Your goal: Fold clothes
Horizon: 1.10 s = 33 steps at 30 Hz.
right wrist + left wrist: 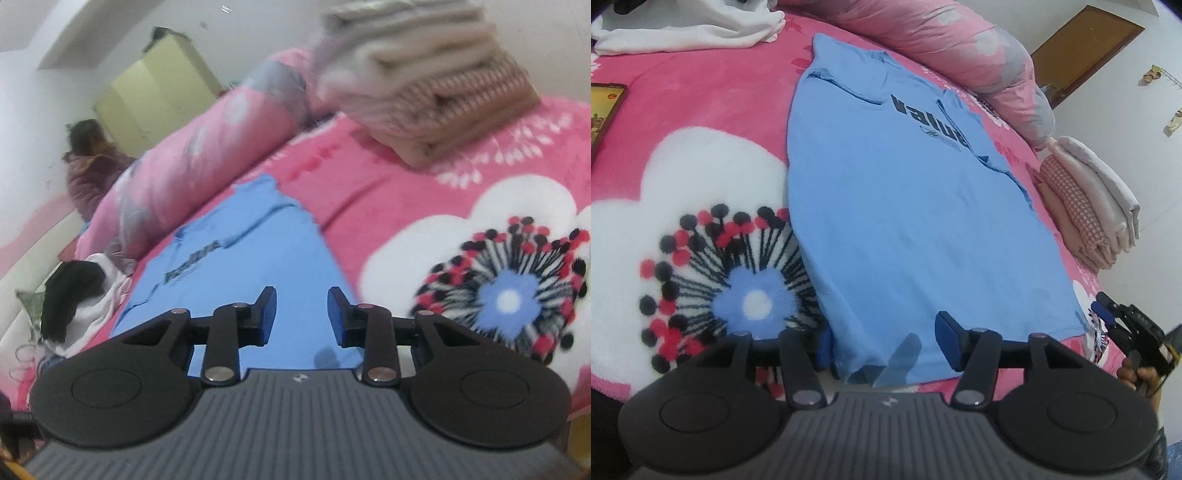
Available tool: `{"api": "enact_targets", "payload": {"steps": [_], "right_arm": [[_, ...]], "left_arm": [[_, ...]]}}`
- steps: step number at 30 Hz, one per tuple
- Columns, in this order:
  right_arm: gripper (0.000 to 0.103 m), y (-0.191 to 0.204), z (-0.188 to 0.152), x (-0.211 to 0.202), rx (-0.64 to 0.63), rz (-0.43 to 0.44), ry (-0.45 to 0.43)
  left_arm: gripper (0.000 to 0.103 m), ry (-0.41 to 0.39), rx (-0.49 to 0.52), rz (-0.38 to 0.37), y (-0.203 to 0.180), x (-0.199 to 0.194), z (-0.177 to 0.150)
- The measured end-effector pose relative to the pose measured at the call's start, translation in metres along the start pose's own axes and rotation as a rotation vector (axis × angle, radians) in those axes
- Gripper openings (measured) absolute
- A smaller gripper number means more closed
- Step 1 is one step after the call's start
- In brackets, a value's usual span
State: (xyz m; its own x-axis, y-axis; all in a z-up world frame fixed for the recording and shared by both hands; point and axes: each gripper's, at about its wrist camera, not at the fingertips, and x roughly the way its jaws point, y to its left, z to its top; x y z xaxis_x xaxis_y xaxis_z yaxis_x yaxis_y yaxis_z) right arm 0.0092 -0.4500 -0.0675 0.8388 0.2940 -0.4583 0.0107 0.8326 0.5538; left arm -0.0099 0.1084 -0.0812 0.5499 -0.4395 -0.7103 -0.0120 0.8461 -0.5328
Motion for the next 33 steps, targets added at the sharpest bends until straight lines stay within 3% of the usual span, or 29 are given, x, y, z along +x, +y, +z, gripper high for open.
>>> {"api": "enact_targets", "payload": {"steps": [10, 29, 33], "right_arm": [[0.03, -0.019, 0.02, 0.06, 0.034, 0.011, 0.165], [0.029, -0.025, -0.007, 0.014, 0.055, 0.091, 0.214], [0.022, -0.026, -0.011, 0.017, 0.097, 0.086, 0.18]], "left_arm": [[0.053, -0.008, -0.026, 0.002, 0.002, 0.001, 0.0], [0.056, -0.003, -0.009, -0.052, 0.009, 0.002, 0.002], [0.053, -0.005, 0.015, -0.054, 0.008, 0.001, 0.0]]}}
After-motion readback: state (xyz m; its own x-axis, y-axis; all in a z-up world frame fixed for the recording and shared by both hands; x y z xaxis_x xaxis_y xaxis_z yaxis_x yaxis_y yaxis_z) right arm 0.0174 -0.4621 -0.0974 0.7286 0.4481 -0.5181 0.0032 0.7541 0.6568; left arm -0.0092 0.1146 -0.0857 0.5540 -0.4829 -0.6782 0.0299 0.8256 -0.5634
